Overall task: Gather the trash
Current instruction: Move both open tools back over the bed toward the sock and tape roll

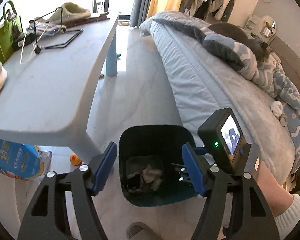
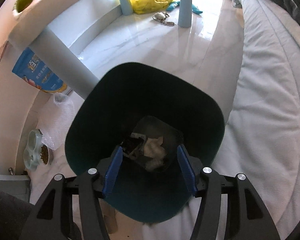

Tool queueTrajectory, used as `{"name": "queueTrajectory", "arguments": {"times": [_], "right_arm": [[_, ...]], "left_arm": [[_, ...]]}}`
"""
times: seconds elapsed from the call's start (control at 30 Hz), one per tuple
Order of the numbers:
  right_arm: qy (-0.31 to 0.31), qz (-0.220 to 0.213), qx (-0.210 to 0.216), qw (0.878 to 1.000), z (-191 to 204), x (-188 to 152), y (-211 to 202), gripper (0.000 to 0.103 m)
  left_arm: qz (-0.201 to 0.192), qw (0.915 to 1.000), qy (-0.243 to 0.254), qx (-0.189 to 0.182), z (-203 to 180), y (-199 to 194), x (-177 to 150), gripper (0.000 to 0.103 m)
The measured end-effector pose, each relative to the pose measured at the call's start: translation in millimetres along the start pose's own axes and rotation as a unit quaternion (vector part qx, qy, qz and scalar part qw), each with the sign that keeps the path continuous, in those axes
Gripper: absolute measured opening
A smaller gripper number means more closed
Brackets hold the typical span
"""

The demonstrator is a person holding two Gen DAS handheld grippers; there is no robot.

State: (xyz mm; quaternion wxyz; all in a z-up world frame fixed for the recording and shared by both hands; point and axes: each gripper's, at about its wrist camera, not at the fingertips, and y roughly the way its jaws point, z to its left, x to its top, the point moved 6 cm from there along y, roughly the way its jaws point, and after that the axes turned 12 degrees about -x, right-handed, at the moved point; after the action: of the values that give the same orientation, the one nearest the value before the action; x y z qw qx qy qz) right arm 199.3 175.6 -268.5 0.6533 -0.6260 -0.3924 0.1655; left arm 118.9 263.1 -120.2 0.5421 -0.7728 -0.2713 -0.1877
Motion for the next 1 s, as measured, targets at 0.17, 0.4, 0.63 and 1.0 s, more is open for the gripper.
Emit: {"name": "queueTrajectory", "arguments": {"times": [0.17,0.4,0.63,1.0], "right_arm": [[-0.007,-0.028,0.005,1.0,1,3,-22,0.058],[0.002,-0.068,0.022,0.997,-14,1,-58,0.058],[0.018,-0.109,0.026,0.994,-42,-3,-95,0.059],[0.06,-0.165,0.018,0.984,-94,-17,-140,0.061]], "left_arm": [[-0.027,0.9996,0.007,-0.002,-13,-11,12,0.07],[-0.056,0.9981,0.025,-0.005,-37,-22,28,0.07],[-0.073,0.9963,0.045,-0.003,-62,-23,37,0.07],[-0.081,0.9948,0.058,-0.021,-103,-14,47,0.071]]}}
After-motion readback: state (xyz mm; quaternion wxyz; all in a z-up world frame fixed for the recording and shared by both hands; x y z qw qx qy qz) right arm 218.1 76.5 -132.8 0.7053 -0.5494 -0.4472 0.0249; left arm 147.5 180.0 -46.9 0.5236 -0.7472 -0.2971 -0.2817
